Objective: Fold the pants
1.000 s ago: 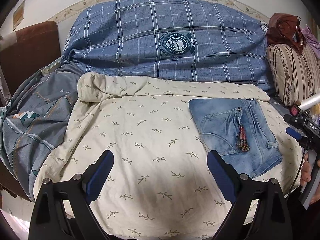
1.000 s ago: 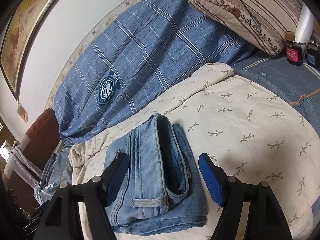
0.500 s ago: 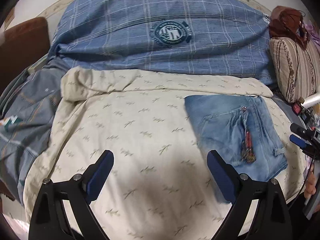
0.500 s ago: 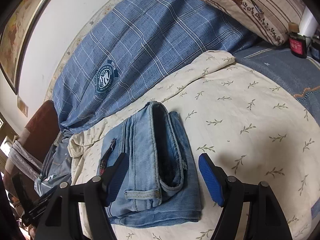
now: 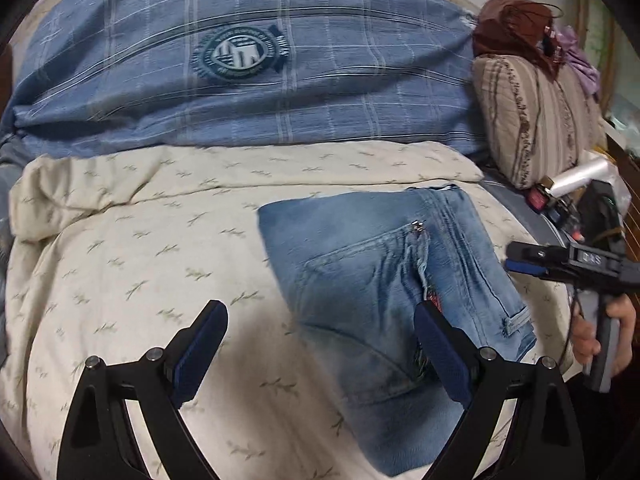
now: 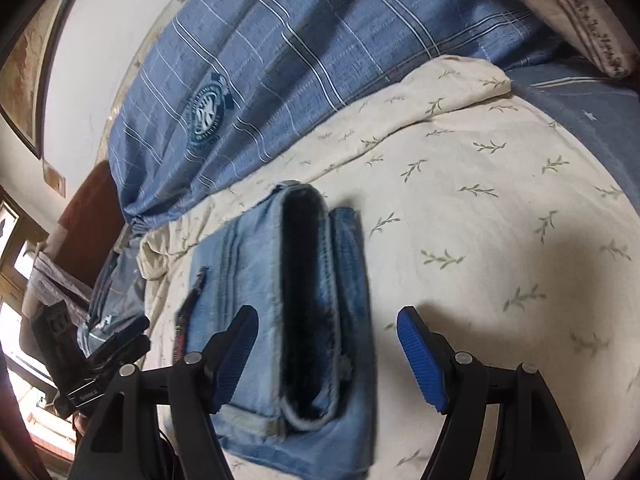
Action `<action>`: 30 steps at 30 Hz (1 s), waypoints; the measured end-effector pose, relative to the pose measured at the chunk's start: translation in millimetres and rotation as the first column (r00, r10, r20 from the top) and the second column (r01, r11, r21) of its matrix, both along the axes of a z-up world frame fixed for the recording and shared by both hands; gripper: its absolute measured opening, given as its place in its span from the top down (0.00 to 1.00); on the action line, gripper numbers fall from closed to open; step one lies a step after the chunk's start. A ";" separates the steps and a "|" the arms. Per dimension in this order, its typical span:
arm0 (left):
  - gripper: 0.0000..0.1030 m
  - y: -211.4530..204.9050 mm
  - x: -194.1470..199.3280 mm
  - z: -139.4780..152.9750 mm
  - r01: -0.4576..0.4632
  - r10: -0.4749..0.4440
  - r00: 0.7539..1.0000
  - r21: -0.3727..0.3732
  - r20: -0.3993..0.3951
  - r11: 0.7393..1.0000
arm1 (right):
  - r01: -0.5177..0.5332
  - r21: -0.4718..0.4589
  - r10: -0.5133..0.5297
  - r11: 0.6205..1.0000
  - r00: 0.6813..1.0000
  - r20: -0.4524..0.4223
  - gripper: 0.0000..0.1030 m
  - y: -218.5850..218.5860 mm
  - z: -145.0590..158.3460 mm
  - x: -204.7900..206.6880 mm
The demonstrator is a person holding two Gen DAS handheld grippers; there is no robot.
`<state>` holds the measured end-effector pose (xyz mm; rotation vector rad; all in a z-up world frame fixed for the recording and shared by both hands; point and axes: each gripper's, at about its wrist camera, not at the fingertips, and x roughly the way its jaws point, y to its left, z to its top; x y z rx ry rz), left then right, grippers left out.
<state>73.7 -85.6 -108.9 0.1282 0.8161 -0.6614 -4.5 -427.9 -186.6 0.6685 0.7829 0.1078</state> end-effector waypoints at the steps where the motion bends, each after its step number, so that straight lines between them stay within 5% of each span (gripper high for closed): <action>1: 0.08 -3.2 1.7 -1.9 0.016 -0.016 1.000 -0.004 0.000 1.000 | -0.007 0.008 0.007 1.000 1.000 -0.009 0.27 -2.1 -2.8 4.5; 9: 0.08 -13.3 26.0 -24.7 0.054 -0.064 0.986 -0.066 -0.155 0.996 | -0.036 0.051 0.037 0.998 0.999 -0.022 0.27 -5.8 -13.0 18.2; 17: 0.08 -11.2 30.8 -32.6 0.064 -0.085 0.974 -0.105 -0.210 0.992 | -0.114 0.160 0.115 0.981 0.993 -0.002 0.27 0.0 -16.7 22.3; 30: 0.08 -5.9 47.9 -54.6 0.080 -0.171 0.916 -0.254 -0.362 0.964 | -0.118 0.220 0.122 0.968 0.993 -0.005 0.27 -2.1 -26.0 27.2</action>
